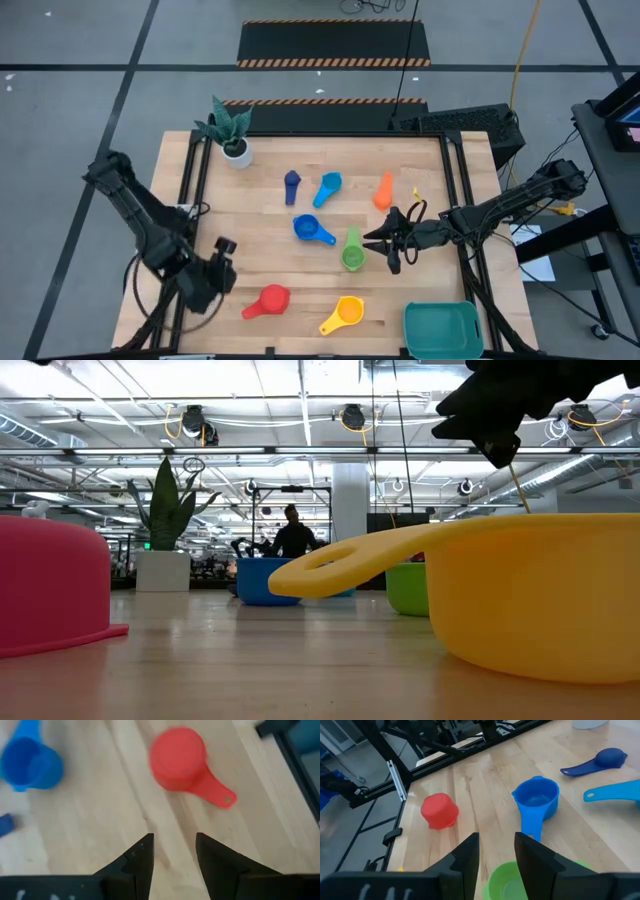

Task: Nest measuring cups in basket
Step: Adjust the red measuring cup

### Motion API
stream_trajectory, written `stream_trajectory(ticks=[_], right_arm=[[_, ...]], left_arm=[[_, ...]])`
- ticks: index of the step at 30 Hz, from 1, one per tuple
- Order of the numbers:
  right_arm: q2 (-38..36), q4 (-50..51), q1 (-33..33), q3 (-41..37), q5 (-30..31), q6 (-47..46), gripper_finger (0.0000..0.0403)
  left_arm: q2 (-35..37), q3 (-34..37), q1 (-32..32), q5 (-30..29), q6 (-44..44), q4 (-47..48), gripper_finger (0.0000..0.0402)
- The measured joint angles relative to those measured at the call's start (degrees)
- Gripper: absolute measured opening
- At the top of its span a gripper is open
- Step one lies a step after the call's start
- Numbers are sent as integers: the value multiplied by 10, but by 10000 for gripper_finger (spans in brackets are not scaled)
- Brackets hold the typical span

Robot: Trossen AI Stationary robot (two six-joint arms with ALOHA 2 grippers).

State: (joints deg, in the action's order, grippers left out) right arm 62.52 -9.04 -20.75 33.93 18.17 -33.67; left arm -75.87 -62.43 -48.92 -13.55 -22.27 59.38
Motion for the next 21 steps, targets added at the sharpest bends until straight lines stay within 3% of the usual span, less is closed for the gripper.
stream_trajectory(ticks=[8,21], right_arm=[[0,0,0,0,0,4,118],[0,0,0,0,0,14,118]], left_arm=[[-131,1,-42,-18,4,-7,150],[-252,1,-92,-30,44,-140,150]])
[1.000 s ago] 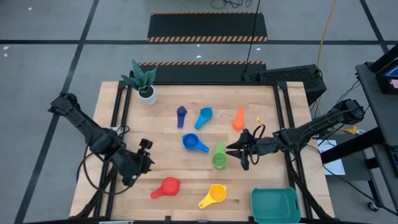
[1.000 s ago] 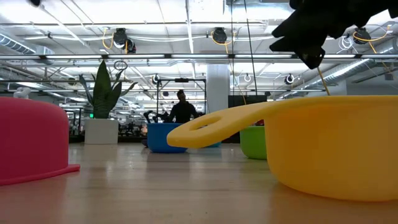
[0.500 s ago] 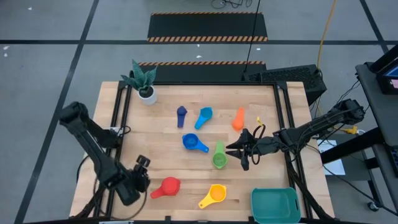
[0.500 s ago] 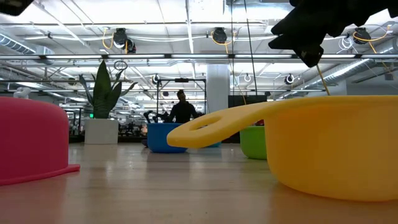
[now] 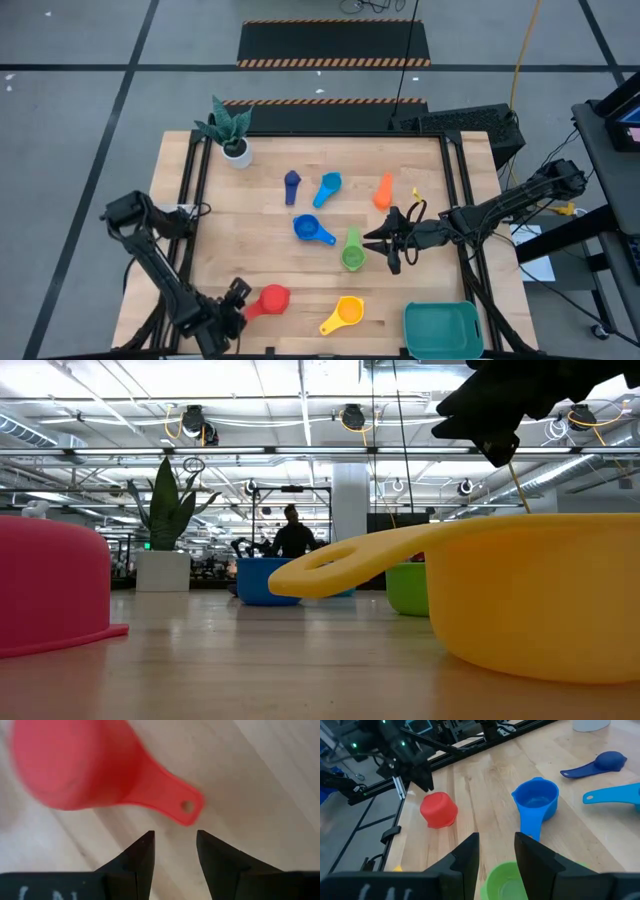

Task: Nest measuring cups in basket
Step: Adjust the red measuring cup

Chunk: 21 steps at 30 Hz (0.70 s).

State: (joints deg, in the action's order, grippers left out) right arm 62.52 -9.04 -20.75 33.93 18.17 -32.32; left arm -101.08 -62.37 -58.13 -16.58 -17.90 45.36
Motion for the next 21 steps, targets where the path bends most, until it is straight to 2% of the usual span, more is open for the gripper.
stream_trajectory(ticks=[12,21], right_arm=[[0,0,0,0,0,0,118],[0,0,0,0,0,5,118]], left_arm=[[-10,0,-17,-51,-22,-26,154],[-10,0,-27,-65,-32,-22,239]])
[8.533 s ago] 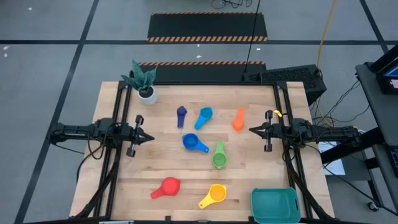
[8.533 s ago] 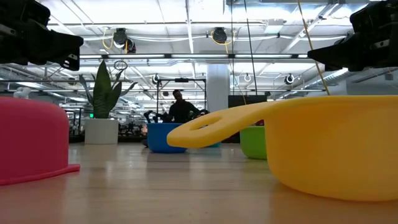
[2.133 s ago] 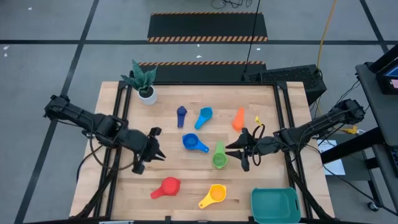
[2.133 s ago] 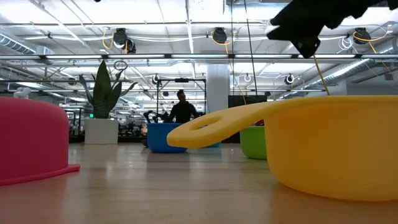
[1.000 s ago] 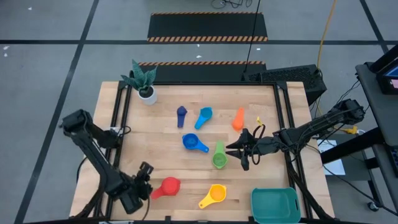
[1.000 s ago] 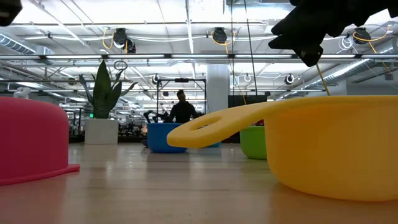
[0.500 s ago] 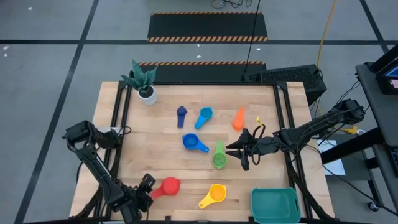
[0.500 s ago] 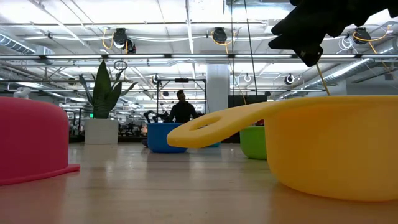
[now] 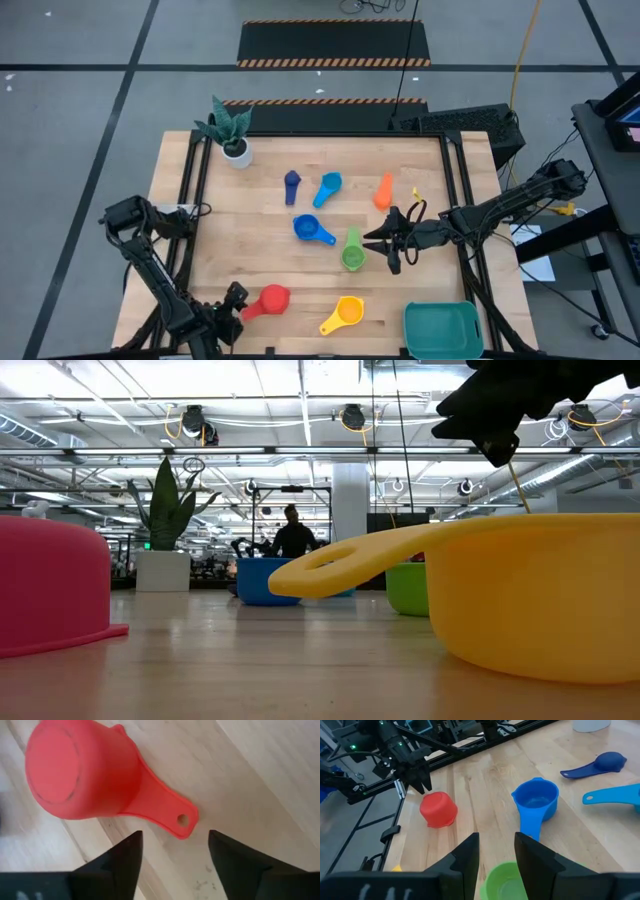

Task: Nest measuring cups in basket
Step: Adjust the red measuring cup

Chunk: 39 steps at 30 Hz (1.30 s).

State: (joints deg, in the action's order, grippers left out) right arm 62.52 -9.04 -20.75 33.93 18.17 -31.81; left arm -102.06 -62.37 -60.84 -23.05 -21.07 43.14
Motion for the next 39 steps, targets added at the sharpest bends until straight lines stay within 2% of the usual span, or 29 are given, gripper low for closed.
stream_trajectory(ticks=[5,13,17,21,26,39], right_arm=[[0,0,0,0,0,10,118],[0,0,0,0,0,10,118],[0,0,0,0,0,12,118],[0,0,0,0,0,12,118],[0,0,0,0,0,14,118],[0,0,0,0,0,16,118]], left_arm=[[0,0,11,0,10,0,250],[0,0,21,2,28,-1,213],[-28,1,15,20,48,-12,198],[-54,-1,7,-8,82,-30,197],[-61,-1,4,-22,75,-25,188],[-61,0,14,-22,105,-47,85]])
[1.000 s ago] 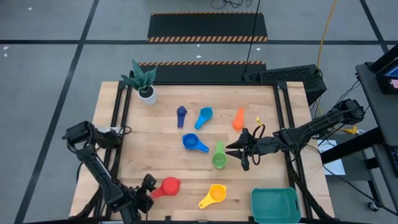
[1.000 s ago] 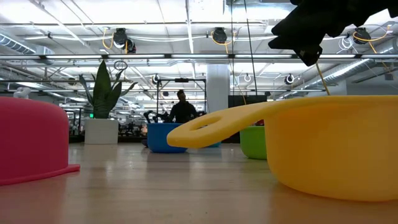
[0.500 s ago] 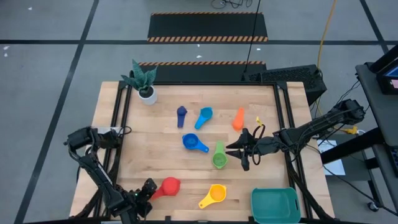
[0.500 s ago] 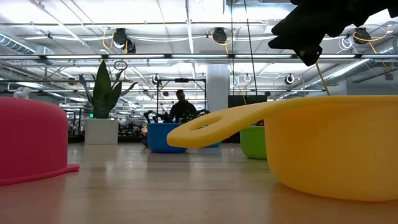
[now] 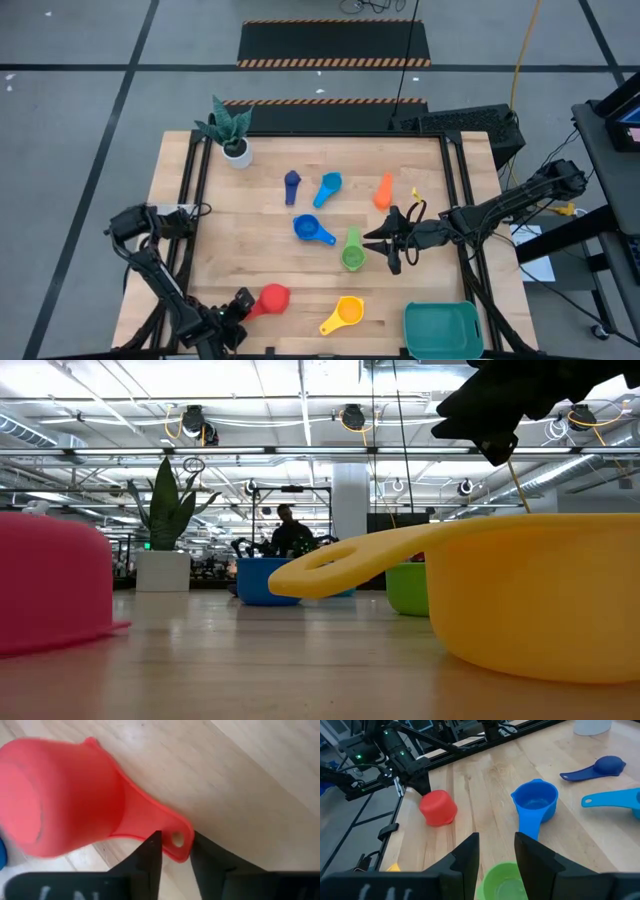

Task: Nest measuring cups in basket
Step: Adjust the red measuring cup

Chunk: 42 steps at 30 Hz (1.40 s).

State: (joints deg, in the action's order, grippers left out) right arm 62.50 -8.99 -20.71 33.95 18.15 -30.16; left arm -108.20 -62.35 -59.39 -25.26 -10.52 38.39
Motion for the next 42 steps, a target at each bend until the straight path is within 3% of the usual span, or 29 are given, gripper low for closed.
stream_trajectory(ticks=[3,7,14,23,30,34,42], right_arm=[[0,0,0,0,0,6,118],[0,-1,0,0,0,9,118],[0,-24,0,0,16,25,118],[0,-72,0,0,17,69,118],[0,-75,0,0,17,71,118],[0,-79,0,0,17,71,118],[0,-84,0,0,16,71,118]], left_arm=[[-1,1,2,-13,0,-1,50],[-3,2,6,-75,2,3,10],[19,3,12,-192,-16,4,7],[126,3,29,-330,-130,3,6],[198,2,29,-378,-188,-7,6],[224,25,29,-378,-181,-93,6],[240,155,29,-363,-176,-370,6]])
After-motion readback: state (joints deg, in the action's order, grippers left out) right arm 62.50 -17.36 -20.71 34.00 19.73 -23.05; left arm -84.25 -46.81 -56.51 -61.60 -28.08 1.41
